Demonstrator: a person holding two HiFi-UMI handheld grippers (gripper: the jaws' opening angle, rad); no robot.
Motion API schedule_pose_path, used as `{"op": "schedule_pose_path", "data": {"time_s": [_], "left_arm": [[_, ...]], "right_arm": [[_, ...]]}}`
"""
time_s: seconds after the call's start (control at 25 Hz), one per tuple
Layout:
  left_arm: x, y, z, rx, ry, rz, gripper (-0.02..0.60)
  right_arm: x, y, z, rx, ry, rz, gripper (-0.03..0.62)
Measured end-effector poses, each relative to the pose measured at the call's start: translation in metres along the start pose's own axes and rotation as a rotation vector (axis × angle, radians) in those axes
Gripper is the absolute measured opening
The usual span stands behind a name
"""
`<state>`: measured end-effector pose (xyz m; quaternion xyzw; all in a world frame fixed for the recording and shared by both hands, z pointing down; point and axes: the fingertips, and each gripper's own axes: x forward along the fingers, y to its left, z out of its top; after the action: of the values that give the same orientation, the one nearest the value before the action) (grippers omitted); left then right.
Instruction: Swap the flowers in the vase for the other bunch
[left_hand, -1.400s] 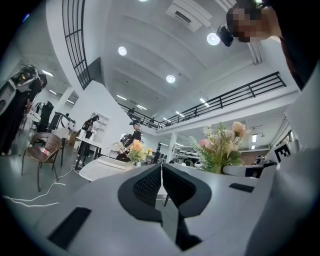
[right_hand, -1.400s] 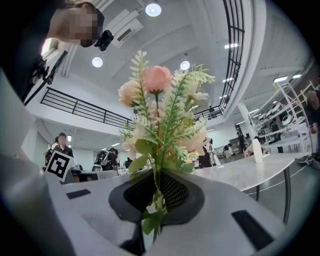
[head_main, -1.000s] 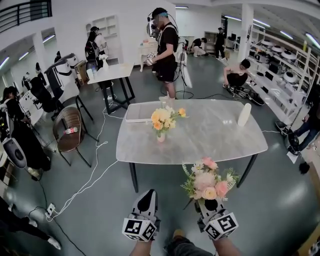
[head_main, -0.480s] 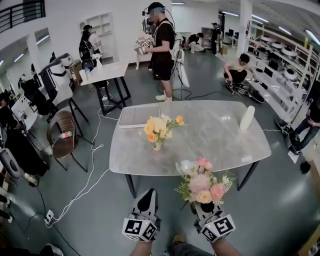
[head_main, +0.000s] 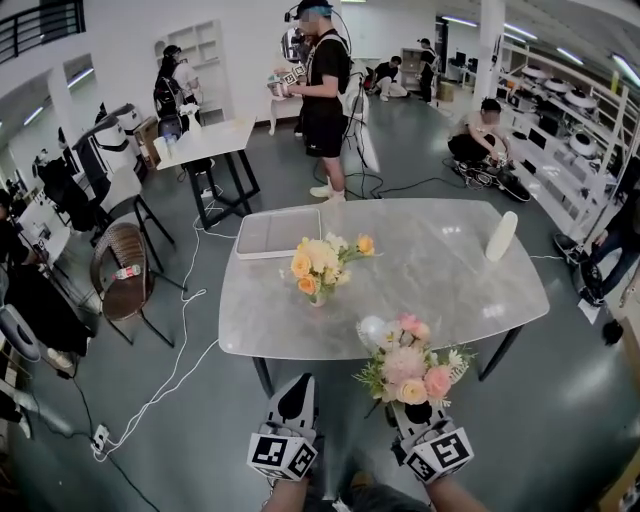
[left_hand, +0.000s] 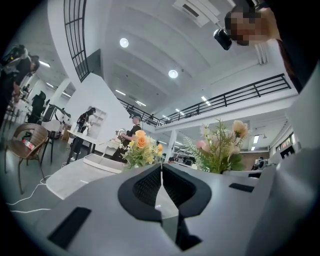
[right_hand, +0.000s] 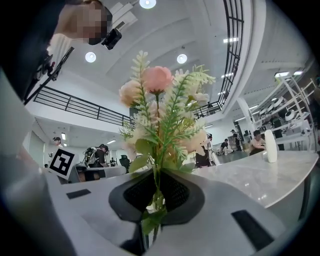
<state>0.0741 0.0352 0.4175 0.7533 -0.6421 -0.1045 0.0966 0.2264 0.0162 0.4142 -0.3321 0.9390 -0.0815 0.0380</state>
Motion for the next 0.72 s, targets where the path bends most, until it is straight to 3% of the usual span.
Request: {"op": "schedule_pose_path", "data": {"time_s": [0.24,0.72], "left_arm": [[0.014,0.016,0.005,0.000,0.010,-0.071,0.021],[0.022,0.082,0.018,-0.001,0.102,-0.267,0.021]], "right_arm": [[0.013,-0.002,0.000,-0.002,-0.009,-0.078,0.038],[0.055,0.036,-0.016,0.018,-0.015,-0.353,0.038]]}}
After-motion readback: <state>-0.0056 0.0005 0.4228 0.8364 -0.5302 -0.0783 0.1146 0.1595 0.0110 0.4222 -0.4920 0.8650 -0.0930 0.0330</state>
